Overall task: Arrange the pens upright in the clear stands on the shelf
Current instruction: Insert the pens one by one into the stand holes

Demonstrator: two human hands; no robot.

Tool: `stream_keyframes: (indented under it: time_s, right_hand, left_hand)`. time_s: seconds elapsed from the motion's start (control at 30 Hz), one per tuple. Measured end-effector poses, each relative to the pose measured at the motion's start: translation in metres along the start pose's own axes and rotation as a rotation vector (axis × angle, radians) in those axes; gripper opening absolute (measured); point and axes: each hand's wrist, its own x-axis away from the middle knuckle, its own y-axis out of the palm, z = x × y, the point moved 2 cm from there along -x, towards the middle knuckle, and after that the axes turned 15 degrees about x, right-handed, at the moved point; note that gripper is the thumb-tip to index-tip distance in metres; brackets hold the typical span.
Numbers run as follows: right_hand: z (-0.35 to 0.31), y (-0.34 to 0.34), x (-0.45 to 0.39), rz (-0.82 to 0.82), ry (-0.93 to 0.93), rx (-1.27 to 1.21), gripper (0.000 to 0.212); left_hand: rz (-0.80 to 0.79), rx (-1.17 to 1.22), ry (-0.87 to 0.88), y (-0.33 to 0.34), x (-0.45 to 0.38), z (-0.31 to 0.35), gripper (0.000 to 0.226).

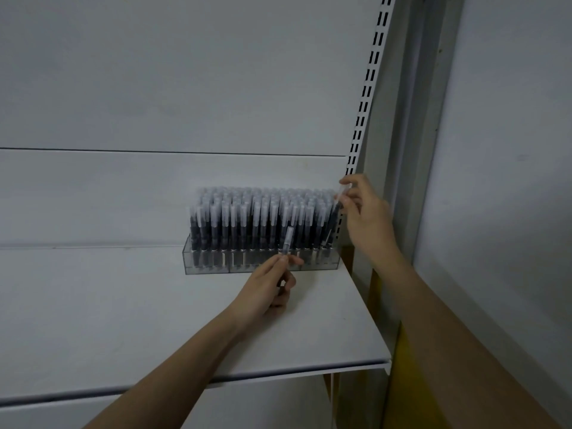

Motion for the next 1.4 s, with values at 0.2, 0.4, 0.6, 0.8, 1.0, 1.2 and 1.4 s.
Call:
stream_keyframes:
  time_s: [0.2,0.4,0.6,0.8,1.0,1.2,1.4]
  right_hand:
    - [0.0,-0.006,-0.011,-0.128,0.006,-0.069,0.023]
    - [0.001,-0.015,-0.015,-0.192,0.012,-0.113,0.017]
    - [0.019,0.013,0.004,-0.294,-0.006,-0.029,0.021]
    - [0.011,0.014,0.017,-0.036,0.001,-0.042,0.03]
    - [-0.009,0.015,0.046,-0.325,0.15,-0.434,0.029]
    - [0.001,-0.01,0.028,-0.045,0.212,-0.329,0.024]
    - [0.005,-0.018,0.008,0.17,0.145,-0.071,0.021]
  left_hand:
    - [-0.015,-0.034,-0.001,0.003,-0.002,0.001,0.032]
    - [-0.037,-0.032,-0.002,0.005,-0.003,0.001,0.034]
    - [-0.041,0.029,-0.017,0.012,-0.004,0.0,0.034]
    - [-0.096,0.106,-0.025,0.018,-0.008,-0.004,0.037]
    - [-0.107,0.073,-0.008,0.034,-0.013,-0.005,0.033]
    - [-0.042,-0.603,0.146,0.019,-0.015,-0.009,0.024]
    - [-0.094,-1.393,0.227,-0.003,-0.009,-0.026,0.052]
